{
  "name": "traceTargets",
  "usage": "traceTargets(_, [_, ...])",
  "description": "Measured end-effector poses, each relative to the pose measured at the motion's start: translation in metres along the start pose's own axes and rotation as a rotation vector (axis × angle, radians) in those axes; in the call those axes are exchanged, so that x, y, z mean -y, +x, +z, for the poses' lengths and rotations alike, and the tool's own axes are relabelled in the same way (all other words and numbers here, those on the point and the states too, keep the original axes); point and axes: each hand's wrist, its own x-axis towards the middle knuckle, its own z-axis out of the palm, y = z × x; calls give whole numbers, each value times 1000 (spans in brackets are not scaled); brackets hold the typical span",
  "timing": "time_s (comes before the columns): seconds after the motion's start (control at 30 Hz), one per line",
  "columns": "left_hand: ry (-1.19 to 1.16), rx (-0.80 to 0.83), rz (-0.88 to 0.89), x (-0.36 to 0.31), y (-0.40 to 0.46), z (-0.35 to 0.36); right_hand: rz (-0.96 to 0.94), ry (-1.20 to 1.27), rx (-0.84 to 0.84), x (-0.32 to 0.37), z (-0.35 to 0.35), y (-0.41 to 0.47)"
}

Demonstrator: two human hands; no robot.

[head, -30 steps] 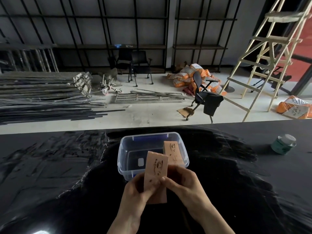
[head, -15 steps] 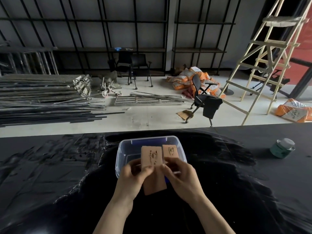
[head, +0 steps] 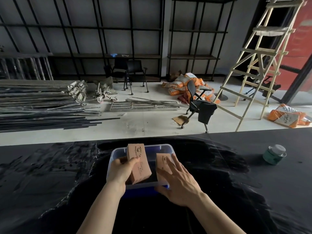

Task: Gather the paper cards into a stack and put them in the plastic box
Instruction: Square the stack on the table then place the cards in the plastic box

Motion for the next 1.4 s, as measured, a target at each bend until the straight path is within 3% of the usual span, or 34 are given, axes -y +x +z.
traceTargets(0.37, [136,56,-84,25,3,5,11,46,-112,-11,26,-49])
traceTargets(0.5, [192,98,-110,29,-1,14,7,87,-81,-7,21,-63])
traceTargets(0.7, [265,143,-131,31,-3,41,122,144,-222,-12,2,-43])
traceTargets(0.97, [405,160,-158,46,5,52,245,151,-115,-13,8,-9])
traceTargets(1.07, [581,199,-108,44,4,53,260,148,-104,-13,13,-7])
traceTargets(1.2, [906,129,44,54,15,52,252,103,-96,-14,13,-7])
traceTargets(1.4, [934,167,211,44,-1,48,244,76,-85,-14,12,-8])
